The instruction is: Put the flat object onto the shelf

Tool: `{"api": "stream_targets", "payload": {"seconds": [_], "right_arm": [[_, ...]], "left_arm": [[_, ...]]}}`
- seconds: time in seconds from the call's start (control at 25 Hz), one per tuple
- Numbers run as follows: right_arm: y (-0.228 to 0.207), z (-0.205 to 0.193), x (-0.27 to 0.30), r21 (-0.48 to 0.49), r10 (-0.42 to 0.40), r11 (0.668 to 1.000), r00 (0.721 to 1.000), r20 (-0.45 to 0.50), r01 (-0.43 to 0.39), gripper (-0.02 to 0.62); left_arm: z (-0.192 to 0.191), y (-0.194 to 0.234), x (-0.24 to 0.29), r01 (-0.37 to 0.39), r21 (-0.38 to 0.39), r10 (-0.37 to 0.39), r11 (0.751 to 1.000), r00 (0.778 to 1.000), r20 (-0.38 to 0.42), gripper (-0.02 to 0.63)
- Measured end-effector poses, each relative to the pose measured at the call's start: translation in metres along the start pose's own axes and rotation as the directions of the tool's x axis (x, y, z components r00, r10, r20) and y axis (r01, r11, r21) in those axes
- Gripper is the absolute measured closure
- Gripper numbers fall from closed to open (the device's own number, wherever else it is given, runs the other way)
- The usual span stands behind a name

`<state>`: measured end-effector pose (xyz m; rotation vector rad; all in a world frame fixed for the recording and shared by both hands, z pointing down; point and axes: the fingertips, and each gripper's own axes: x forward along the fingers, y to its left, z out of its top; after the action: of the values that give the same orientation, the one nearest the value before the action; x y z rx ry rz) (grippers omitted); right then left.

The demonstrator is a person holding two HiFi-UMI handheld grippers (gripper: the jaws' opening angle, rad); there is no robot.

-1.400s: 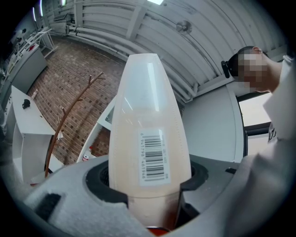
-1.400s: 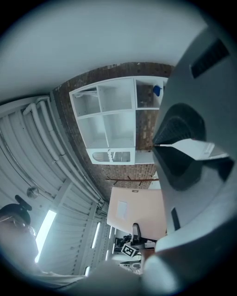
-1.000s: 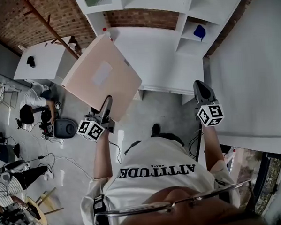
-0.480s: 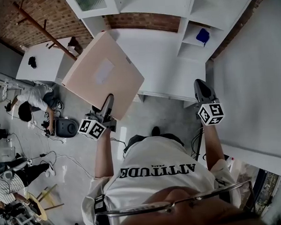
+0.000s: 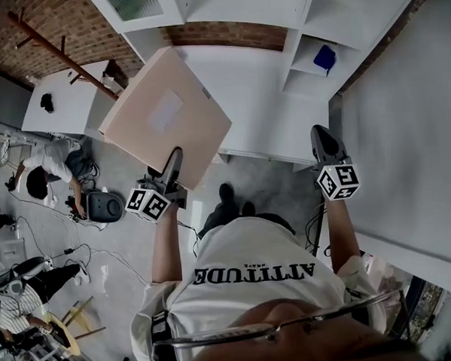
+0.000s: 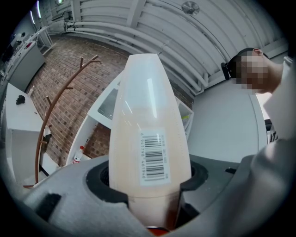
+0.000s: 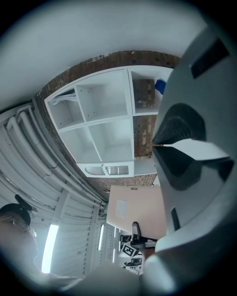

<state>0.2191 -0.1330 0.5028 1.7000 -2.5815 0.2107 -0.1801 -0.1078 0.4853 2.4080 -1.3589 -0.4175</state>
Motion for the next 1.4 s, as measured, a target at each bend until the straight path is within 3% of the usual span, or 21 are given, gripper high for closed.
{"api": "stream_targets", "payload": {"seconds": [0.24,0.8,1.4], "right_arm": [[-0.021,0.001,0.027,0.006,-0.047,0.999,0.999,0.006,0.047,0.563],[-0.022,0.022,0.090,-0.018,-0.126,0.992,0.992,0.003,0.126,0.563],[0.004,0.026,0.106,-0.025,-0.190,0.981,0.982,0.022,0.191,0.562]], "left_arm": [[0.007,0.028,0.045,0.027,0.024,-0.027,0.999,1.000,0.001,0.315],[0.040,0.085,0.129,0.109,0.004,-0.109,0.994,0.994,-0.012,0.315],[0.048,0.116,0.149,0.176,-0.027,-0.177,0.984,0.984,-0.036,0.315]]}}
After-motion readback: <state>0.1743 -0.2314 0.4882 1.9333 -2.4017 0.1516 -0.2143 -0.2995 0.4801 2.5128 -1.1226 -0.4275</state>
